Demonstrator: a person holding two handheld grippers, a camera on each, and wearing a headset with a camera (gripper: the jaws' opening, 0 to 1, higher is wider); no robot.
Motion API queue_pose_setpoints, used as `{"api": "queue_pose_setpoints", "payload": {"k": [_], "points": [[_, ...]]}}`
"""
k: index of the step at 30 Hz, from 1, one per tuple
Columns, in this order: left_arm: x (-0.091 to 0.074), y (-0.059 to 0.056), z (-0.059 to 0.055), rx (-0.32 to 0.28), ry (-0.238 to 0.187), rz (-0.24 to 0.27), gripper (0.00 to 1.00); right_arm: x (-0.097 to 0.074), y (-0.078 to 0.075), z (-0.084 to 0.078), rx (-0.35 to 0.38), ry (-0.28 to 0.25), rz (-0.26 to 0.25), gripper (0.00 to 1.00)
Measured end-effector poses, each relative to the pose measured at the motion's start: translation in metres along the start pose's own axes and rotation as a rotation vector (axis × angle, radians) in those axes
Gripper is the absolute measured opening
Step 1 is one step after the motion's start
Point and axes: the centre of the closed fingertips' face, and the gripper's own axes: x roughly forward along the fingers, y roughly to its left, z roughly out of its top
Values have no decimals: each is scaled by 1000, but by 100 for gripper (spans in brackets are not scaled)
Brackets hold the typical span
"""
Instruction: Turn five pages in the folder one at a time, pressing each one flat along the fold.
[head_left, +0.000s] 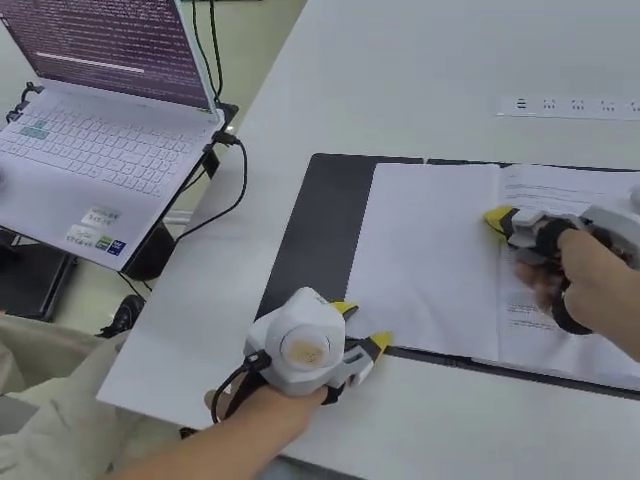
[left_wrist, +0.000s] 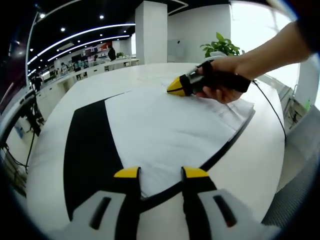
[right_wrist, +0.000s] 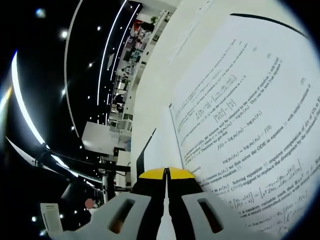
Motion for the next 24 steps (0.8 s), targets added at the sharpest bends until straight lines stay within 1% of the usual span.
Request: {"api": "queue_pose_setpoints", "payload": {"k": [2, 4, 7, 10, 15, 18, 21, 22, 24], "points": [[0, 0, 0, 0, -2, 0, 31, 4, 1, 6, 34, -18, 7, 0], [0, 0, 0, 0, -3, 0, 31, 9, 1, 11, 39, -32, 6, 0], [0, 0, 0, 1, -5, 0, 31, 15, 2, 21, 72, -60, 6, 0], [0, 0, 0, -2, -8, 1, 31, 23, 3, 29, 74, -77, 2, 0], [-1, 0, 0, -2, -16, 0, 31, 36, 5, 40, 56, -74, -6, 0], [-1, 0, 0, -4, -17, 0, 31, 43, 6, 50, 65, -92, -9, 0], [-1, 0, 0, -5, -18, 1, 31, 48, 5, 59, 99, -122, -8, 0], [-1, 0, 0, -4, -18, 1, 31, 50, 4, 65, 126, -143, -5, 0], [0, 0, 0, -5, -18, 1, 31, 52, 3, 70, 155, -162, -4, 0]]}}
